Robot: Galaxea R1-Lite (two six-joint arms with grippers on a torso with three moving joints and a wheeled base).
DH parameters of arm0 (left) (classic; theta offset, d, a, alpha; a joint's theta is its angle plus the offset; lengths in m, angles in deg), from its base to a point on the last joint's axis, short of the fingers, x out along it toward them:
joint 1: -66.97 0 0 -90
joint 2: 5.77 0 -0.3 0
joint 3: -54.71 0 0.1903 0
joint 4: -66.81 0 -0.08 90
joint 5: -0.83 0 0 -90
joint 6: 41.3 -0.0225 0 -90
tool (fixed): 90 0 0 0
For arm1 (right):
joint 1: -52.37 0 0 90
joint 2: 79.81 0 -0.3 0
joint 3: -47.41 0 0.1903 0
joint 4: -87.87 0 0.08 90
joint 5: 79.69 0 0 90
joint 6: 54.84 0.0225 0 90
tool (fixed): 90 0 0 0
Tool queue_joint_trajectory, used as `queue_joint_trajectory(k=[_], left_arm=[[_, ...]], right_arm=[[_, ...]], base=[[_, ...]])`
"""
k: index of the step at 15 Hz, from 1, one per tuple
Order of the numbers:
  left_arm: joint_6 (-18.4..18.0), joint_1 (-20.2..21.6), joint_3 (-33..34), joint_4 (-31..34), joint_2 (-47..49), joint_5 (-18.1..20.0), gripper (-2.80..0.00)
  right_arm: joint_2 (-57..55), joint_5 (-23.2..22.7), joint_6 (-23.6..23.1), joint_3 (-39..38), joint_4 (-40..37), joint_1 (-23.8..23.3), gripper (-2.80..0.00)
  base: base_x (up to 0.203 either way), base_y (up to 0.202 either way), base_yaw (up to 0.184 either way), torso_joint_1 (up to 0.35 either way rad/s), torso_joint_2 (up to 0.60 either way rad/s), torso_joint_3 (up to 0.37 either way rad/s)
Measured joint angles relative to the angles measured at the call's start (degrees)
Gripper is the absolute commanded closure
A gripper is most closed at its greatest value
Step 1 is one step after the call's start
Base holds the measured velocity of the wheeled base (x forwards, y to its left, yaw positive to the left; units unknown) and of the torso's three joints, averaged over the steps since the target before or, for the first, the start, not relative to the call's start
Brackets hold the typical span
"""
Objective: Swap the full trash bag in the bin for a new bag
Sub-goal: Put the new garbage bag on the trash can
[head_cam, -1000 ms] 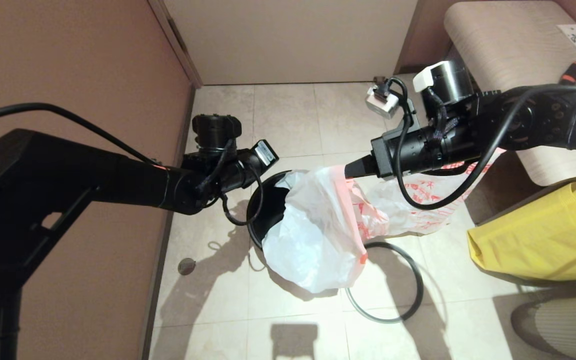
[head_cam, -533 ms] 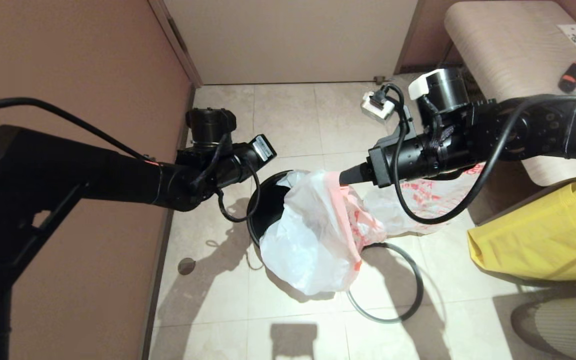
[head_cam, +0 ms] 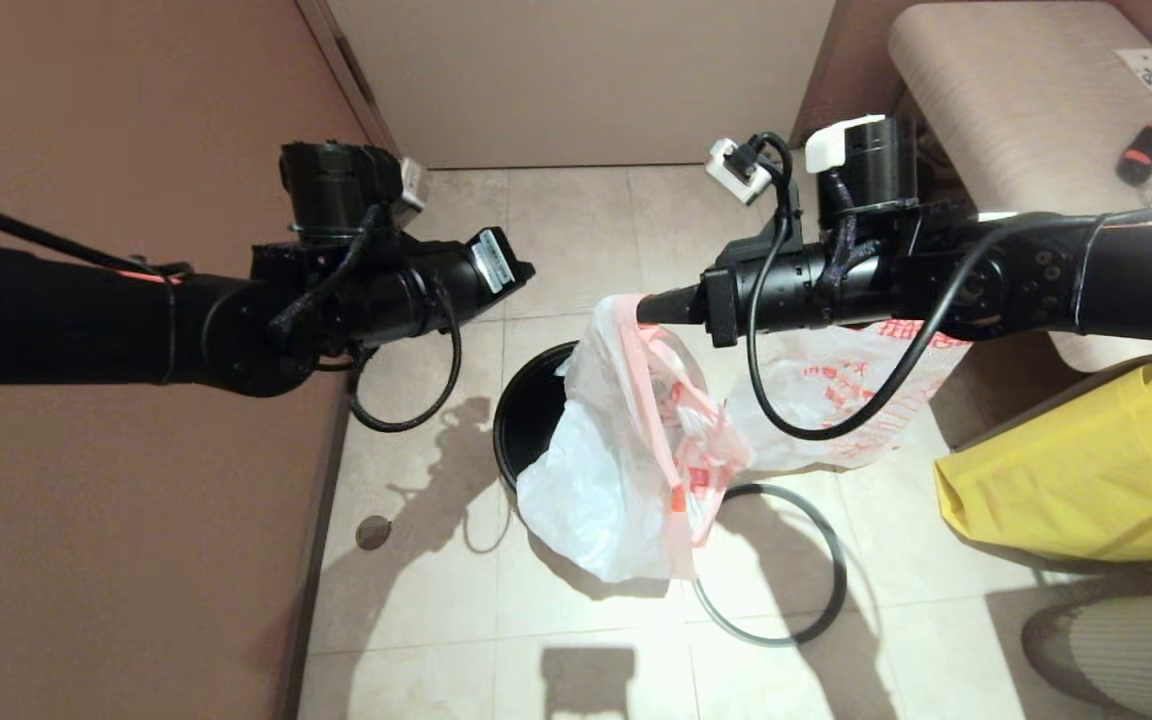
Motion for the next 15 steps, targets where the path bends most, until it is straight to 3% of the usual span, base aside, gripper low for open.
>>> queue_joint_trajectory(k=[3,7,10,11,13,15], left_arm=[[-0.2,0.13,0.17,2.09,-3.48,0.9,0.0],[-0.3,0.96,0.2,2.23,-5.15,1.28,0.0],[-0.21,0.96,0.63,6.44,-6.31,7.44,0.0],[-0.13,1.05,0.18,8.96,-6.79,9.68,0.0],[0.47,0.96,-0.49,12.01,-7.9,12.31,0.0],[3.31,0.44,-0.5,13.6,-9.26,16.82,0.0]], right_arm=[[-2.31,4.6,-0.88,5.57,1.01,0.09,0.0],[-4.49,10.26,-0.69,7.06,4.56,1.94,0.0],[-5.88,17.0,-0.74,7.07,8.54,3.12,0.0],[-6.43,18.84,-1.55,7.07,9.4,3.15,-2.8],[-7.11,19.62,-1.97,7.1,9.65,3.24,-2.8],[-7.49,21.08,-2.05,7.15,10.16,3.78,-2.8]], base=[[0.0,0.0,0.0,0.0,0.0,0.0],[0.0,0.0,0.0,0.0,0.0,0.0],[0.0,0.0,0.0,0.0,0.0,0.0],[0.0,0.0,0.0,0.0,0.0,0.0],[0.0,0.0,0.0,0.0,0.0,0.0],[0.0,0.0,0.0,0.0,0.0,0.0]])
